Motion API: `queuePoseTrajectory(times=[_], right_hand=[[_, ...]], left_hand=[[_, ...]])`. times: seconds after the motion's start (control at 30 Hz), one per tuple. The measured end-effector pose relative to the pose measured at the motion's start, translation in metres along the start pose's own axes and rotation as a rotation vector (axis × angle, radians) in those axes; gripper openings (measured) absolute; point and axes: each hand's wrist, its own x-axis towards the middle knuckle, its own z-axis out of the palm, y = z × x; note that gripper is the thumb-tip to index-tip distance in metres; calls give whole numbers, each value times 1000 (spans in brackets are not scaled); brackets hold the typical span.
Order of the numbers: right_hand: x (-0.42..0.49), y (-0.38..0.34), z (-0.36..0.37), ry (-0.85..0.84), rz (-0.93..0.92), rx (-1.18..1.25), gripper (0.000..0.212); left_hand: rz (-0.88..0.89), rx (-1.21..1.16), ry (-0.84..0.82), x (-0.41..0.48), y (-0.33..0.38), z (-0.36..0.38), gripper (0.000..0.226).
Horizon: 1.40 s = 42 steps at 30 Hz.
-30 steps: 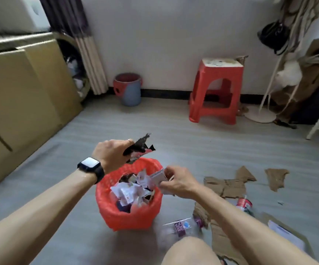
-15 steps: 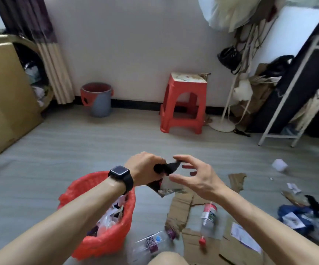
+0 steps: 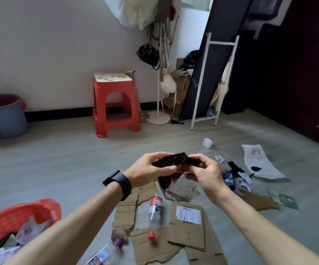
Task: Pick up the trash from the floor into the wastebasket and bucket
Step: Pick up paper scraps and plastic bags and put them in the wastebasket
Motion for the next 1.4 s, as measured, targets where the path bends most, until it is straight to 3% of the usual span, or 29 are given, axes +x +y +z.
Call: queuePoseTrajectory(times=[0.1, 0.2, 0.3, 0.37, 0.47, 0.57, 0.67, 0.73, 0.83, 1.0, 1.1, 1.2, 1.4], right_hand=[[-2, 8, 3, -56, 158, 138, 26], [-3, 16, 9, -179, 177, 111, 28], [-2, 16, 12, -332, 204, 122, 17], [0, 22, 17, -292, 91, -82, 14], [1, 27, 24, -196, -95, -362, 34], [3, 26, 26, -134, -80, -317, 49], [6, 23, 29, -113, -17, -149, 24], [6, 24, 32, -129, 60, -26, 15], [4, 28, 35, -150, 100, 101, 21], [4, 34, 24, -252, 48, -102, 37], [2, 34, 24, -311, 18, -159, 23], [-2, 31, 27, -397, 117, 30, 26], [0, 28, 17, -319, 186, 243, 37]], left_hand=[[-8, -71, 125, -1, -7, 7, 23], [32, 103, 299, -6, -21, 8, 22], [30, 226, 380, -14, -26, 6, 23], [16, 223, 376, -17, -29, 6, 21], [-55, 201, 370, -19, -28, 7, 23], [-177, -33, 287, -23, -20, 5, 26], [-208, -248, 235, -29, -13, 4, 22], [-168, -220, 292, -26, -16, 3, 23], [-214, -198, 309, -20, -22, -1, 35], [-314, -81, 178, -20, -24, -1, 24], [-276, 100, 207, -19, -27, -2, 22], [-211, 245, 325, -16, -32, -3, 19], [-141, 209, 388, -15, -27, 2, 22]])
